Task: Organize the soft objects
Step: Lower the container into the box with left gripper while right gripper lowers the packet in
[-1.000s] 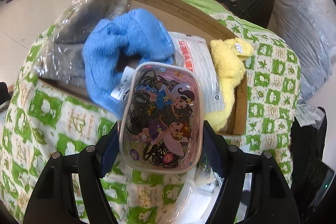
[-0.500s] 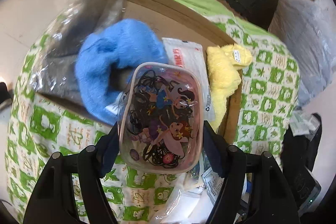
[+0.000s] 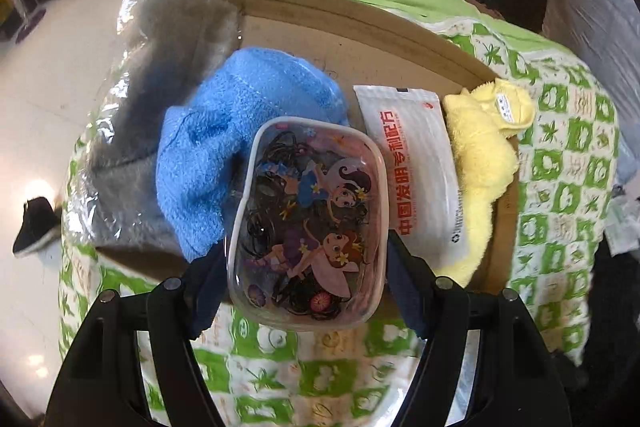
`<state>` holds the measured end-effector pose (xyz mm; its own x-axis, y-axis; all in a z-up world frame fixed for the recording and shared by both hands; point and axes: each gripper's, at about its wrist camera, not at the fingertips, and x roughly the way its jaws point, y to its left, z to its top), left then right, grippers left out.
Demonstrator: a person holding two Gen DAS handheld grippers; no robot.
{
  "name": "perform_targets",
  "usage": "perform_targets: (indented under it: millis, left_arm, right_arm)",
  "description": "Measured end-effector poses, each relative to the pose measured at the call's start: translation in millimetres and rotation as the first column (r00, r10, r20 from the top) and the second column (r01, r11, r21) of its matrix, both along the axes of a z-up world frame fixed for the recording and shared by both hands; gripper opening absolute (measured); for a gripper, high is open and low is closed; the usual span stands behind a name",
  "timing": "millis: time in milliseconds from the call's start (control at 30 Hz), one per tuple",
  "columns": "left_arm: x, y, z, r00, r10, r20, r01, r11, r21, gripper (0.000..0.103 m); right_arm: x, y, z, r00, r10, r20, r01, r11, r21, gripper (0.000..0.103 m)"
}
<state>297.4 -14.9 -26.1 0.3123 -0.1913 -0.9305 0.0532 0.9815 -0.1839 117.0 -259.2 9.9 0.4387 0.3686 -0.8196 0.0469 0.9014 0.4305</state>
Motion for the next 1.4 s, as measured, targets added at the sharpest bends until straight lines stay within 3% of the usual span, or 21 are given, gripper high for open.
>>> perform_targets:
  millis: [167,367,533,700,867,1100,1400]
  left_arm:
    - [-3,-3,-13,1.0,-0.012,0.023,0.013,1.0,-0.019,0.072]
    - [-11,-8,-24,0.993,-0.055,0.102,0.053,0.998,0.031,0.072]
    - [-14,-8,-24,0.988,-0.066,0.139,0.062,0.998,0.03,0.072]
    - [-20,-4,-25,0.985,-0.073,0.156,0.07,0.997,0.023,0.072]
    - [-24,2,-27,0.984,-0.068,0.164,0.069,0.998,0.004,0.072]
    - [-31,6,-26,0.978,-0.068,0.196,0.07,0.998,-0.001,0.072]
    - [-50,9,-20,0.966,-0.063,0.252,0.067,0.998,-0.006,0.072]
  right_arm:
    - [24,3,16,1.0,0.022,0.021,-0.021,0.999,-0.043,0.056]
    - [94,21,43,0.995,0.091,0.03,-0.088,0.99,-0.114,0.056]
    - [152,50,46,0.989,0.147,0.009,-0.144,0.974,-0.173,0.056]
    - [197,77,28,0.981,0.191,-0.024,-0.19,0.94,-0.282,0.056]
    - [230,89,-1,0.979,0.19,-0.074,-0.204,0.922,-0.328,0.056]
    - [260,115,-34,0.975,0.213,-0.069,-0.224,0.901,-0.373,0.058]
    - [244,105,-30,0.979,0.202,0.026,-0.182,0.926,-0.331,0.085]
